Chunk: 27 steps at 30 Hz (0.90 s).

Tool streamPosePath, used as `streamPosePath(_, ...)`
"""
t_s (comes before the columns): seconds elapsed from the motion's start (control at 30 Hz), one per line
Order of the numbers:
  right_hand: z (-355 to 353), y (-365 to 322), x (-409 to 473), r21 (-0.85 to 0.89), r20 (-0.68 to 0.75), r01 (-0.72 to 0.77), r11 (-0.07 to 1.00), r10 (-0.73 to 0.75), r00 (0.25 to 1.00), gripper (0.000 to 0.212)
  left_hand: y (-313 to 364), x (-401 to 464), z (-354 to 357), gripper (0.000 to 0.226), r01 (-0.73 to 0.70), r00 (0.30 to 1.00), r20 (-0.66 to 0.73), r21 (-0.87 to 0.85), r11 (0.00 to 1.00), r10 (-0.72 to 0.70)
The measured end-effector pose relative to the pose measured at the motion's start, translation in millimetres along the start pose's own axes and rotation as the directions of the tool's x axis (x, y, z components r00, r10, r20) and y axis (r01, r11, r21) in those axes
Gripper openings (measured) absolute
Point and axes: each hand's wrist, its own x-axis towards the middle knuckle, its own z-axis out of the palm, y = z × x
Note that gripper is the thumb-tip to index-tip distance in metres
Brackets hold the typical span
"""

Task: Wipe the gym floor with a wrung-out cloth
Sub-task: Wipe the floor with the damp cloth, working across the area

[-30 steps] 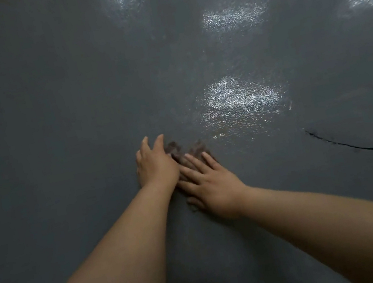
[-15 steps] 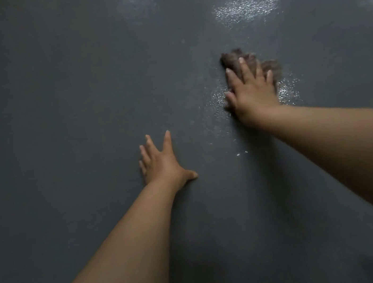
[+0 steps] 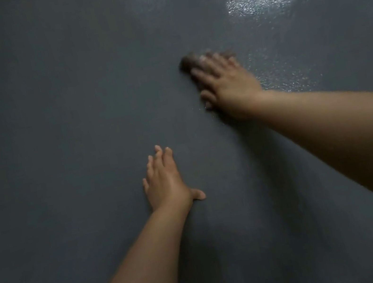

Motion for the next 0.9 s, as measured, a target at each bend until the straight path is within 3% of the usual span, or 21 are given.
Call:
streamPosePath(0.1, -16, 17, 29, 0.045, 0.005, -0.275, 0.960, 0.275, 0.961, 0.058, 1, 0, 1, 0.129, -0.014, 1.000, 0.007, 0.001, 1.000, 0.014)
streamPosePath(0.2, -18, -2, 52, 0.109, 0.057, -0.389, 0.915, 0.385, 0.921, 0.058, -1, 1, 1, 0.128, -0.021, 1.000, 0.007, -0.016, 1.000, 0.021)
streamPosePath(0.27, -19, -24, 60, 0.095, 0.088, -0.288, 0.953, 0.280, 0.956, 0.055, -1, 1, 1, 0.128, -0.021, 1.000, 0.003, -0.005, 1.000, 0.021)
streamPosePath(0.4, -3, -82, 40, 0.072, 0.147, 0.108, 0.992, -0.117, 0.982, 0.049, -3, 1, 0, 0.127, -0.026, 1.000, 0.005, 0.008, 1.000, 0.026)
streamPosePath(0.5, 13, -103, 8, 0.058, 0.108, 0.224, 0.973, -0.229, 0.967, 0.048, -3, 0, 0, 0.126, -0.035, 0.999, 0.000, 0.011, 0.999, 0.035)
streamPosePath(0.6, 14, -81, -4, 0.023, 0.066, 0.231, 0.973, -0.232, 0.970, 0.050, -4, -1, -1, 0.128, -0.034, 0.999, -0.001, -0.006, 0.999, 0.034)
streamPosePath(0.67, 11, -55, -10, 0.049, 0.024, 0.120, 0.992, -0.122, 0.992, 0.051, -5, -2, -1, 0.129, -0.034, 0.999, 0.007, -0.025, 0.999, 0.034)
streamPosePath(0.77, 7, -6, -31, 0.084, -0.083, -0.208, 0.974, 0.215, 0.973, 0.052, -7, -3, -1, 0.128, -0.045, 0.999, 0.013, -0.034, 0.998, 0.046)
streamPosePath(0.83, 5, 19, -55, 0.179, -0.117, -0.464, 0.868, 0.487, 0.866, 0.052, -8, -5, -1, 0.127, -0.060, 0.998, 0.013, -0.030, 0.998, 0.060)
streamPosePath(0.9, 7, 21, -81, 0.251, -0.103, -0.614, 0.748, 0.652, 0.752, 0.052, -12, -6, 2, 0.124, -0.096, 0.995, 0.015, -0.012, 0.995, 0.096)
